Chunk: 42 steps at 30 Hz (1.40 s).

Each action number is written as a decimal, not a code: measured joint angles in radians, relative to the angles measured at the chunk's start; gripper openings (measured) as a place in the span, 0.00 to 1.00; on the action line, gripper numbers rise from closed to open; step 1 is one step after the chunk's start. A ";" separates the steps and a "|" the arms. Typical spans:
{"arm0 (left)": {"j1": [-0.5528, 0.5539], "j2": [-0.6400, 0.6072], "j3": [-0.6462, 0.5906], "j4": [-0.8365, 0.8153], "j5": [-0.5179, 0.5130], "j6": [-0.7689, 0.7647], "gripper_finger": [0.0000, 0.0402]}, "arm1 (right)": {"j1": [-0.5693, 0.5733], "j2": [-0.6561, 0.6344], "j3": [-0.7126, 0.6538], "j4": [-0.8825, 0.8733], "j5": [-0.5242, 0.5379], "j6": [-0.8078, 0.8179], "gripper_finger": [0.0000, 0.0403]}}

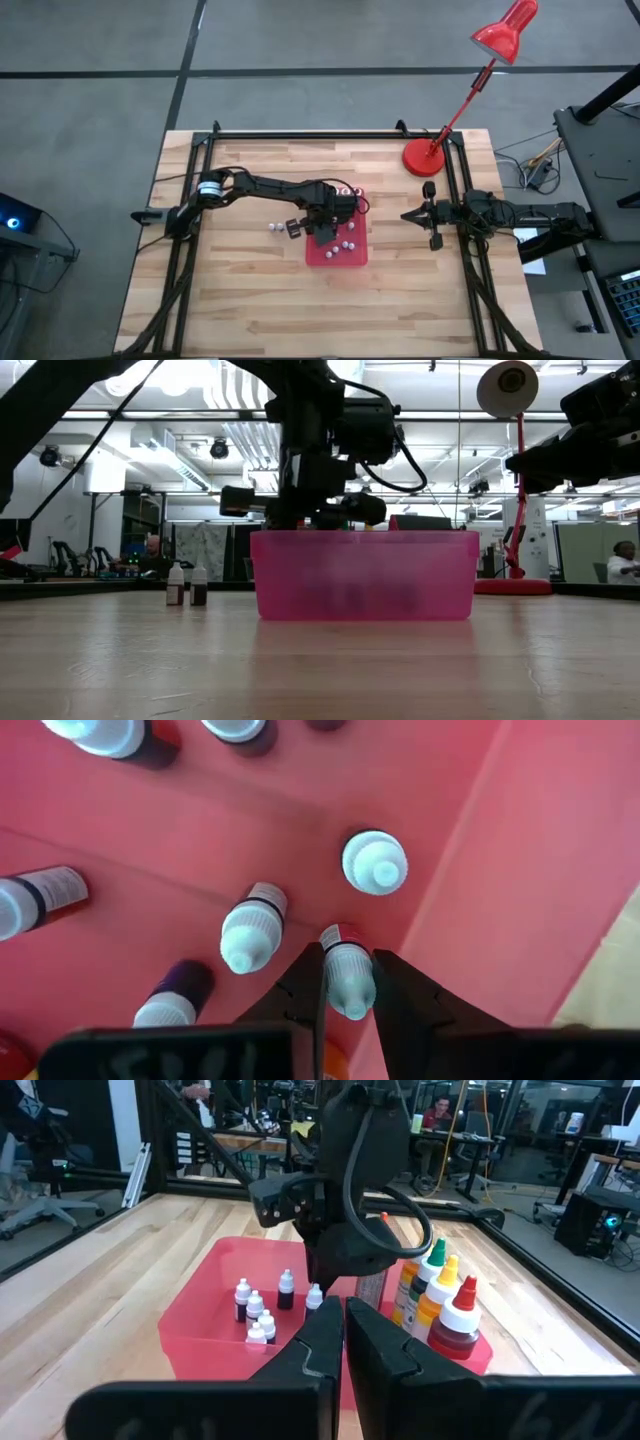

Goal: Pick & Place food coloring
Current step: Put the small food coloring bottle into the red bin

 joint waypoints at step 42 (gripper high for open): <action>0.000 0.001 0.000 0.069 -0.008 -0.155 0.20 | 0.000 0.000 0.000 0.000 0.000 0.001 0.02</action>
